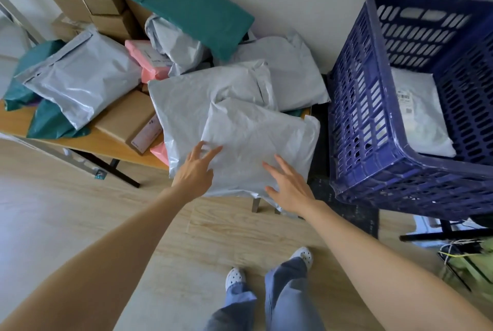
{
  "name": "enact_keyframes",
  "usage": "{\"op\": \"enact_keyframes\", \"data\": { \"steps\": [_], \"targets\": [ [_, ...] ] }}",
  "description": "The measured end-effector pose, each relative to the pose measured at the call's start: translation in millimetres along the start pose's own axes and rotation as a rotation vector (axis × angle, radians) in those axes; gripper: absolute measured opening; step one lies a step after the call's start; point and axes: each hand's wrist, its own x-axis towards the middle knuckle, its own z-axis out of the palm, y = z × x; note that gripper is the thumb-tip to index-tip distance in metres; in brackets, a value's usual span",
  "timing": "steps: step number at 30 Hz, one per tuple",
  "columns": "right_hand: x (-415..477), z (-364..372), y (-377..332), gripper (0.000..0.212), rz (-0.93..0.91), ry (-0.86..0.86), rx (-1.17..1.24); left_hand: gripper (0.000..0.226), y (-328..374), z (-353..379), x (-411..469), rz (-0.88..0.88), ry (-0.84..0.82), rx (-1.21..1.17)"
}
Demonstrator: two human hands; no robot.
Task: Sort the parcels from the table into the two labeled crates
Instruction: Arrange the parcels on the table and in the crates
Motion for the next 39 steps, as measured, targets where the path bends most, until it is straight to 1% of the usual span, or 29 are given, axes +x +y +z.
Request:
{"op": "enact_keyframes", "data": {
  "steps": [4, 8, 13, 17, 21, 24, 27, 28, 33, 37, 39],
  "targets": [
    [5.7, 10.6, 4.6, 0.065, 0.015, -0.010, 0.035, 0.068, -9.9, 5.6, -2.9, -0.072, -0.012, -0.009],
    [10.2, 16.1, 3.8, 0.067, 0.025, -0.016, 0.061, 0.068, -16.0, 9.3, -6.6, -0.075, -0.053, -0.021],
    [10.2, 18.0, -1.8, 0.070, 0.036, -0.033, 0.082, 0.067, -12.5, 8.9, -8.9, -0.131, -0.052, -0.121],
    [7.9, 17.3, -9.9, 0.081, 0.058, -0.047, 0.102, 0.069, -5.6, 0.4, -7.2, -0.185, -0.057, -0.184],
    [0.2, 15.4, -14.5, 0.090, 0.069, -0.029, 0.124, 0.063, 2.5, -8.9, -5.7, -0.164, -0.075, -0.203],
    [-6.5, 13.6, -18.7, 0.094, 0.066, -0.025, 0.121, 0.063, 12.1, -20.1, -0.8, -0.221, -0.093, -0.254],
    [-11.6, 10.8, -23.1, 0.094, 0.068, 0.019, 0.155, 0.058, 24.7, -35.8, 6.6, -0.235, -0.098, -0.400],
    [-12.6, 7.1, -24.7, 0.092, 0.073, 0.045, 0.172, 0.054, 30.2, -43.5, 9.8, -0.220, -0.087, -0.412],
    [-9.6, -14.0, -32.2, 0.086, 0.053, 0.149, 0.183, 0.048, 57.8, -77.7, 29.2, -0.127, -0.079, -0.346],
    [-10.8, -29.2, -43.5, 0.095, 0.013, 0.212, 0.181, 0.044, 81.0, -102.5, 42.1, -0.093, -0.088, -0.366],
    [-12.8, -33.3, -47.4, 0.100, 0.021, 0.243, 0.185, 0.040, 90.7, -110.5, 48.7, -0.094, -0.082, -0.410]
  ]
}}
